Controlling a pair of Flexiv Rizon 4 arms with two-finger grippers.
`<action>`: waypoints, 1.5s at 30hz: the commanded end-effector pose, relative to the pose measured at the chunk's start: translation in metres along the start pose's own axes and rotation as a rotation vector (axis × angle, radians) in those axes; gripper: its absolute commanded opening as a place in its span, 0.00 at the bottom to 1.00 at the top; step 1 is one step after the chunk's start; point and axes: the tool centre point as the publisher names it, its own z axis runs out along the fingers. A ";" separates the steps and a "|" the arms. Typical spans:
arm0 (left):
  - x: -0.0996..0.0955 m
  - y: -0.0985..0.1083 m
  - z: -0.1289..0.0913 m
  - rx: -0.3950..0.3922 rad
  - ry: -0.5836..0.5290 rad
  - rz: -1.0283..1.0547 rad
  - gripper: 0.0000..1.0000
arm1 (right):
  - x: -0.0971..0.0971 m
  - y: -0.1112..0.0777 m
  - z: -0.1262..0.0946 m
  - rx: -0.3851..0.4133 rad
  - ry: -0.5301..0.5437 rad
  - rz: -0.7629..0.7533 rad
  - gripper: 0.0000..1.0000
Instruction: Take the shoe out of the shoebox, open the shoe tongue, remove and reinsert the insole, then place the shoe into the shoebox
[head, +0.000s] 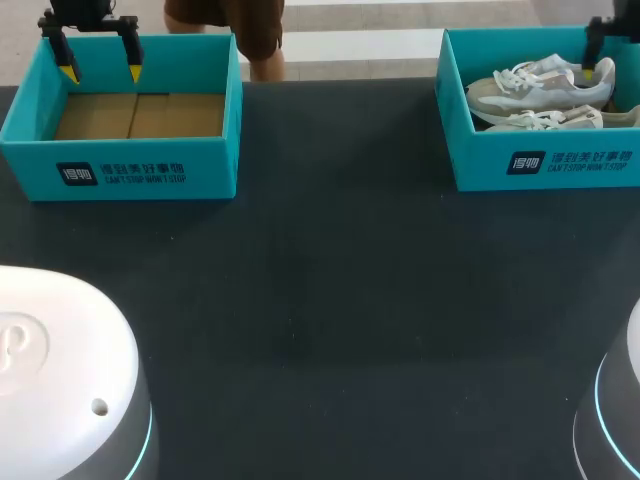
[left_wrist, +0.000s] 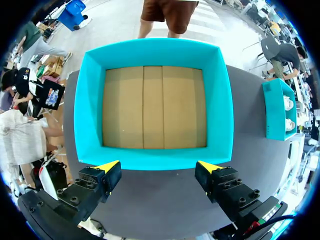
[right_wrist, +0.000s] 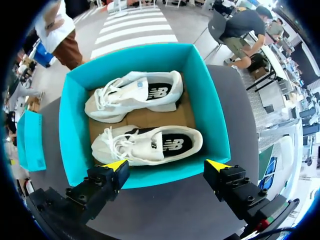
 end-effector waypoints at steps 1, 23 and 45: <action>0.000 0.000 0.000 -0.001 -0.001 0.000 1.00 | -0.017 0.001 0.015 -0.002 -0.001 -0.015 1.00; 0.000 0.000 0.000 -0.001 -0.001 0.000 1.00 | -0.057 0.018 0.090 0.040 -0.009 -0.108 0.64; 0.000 0.000 0.000 -0.001 -0.001 0.000 1.00 | -0.055 0.016 0.147 0.057 -0.081 -0.112 0.00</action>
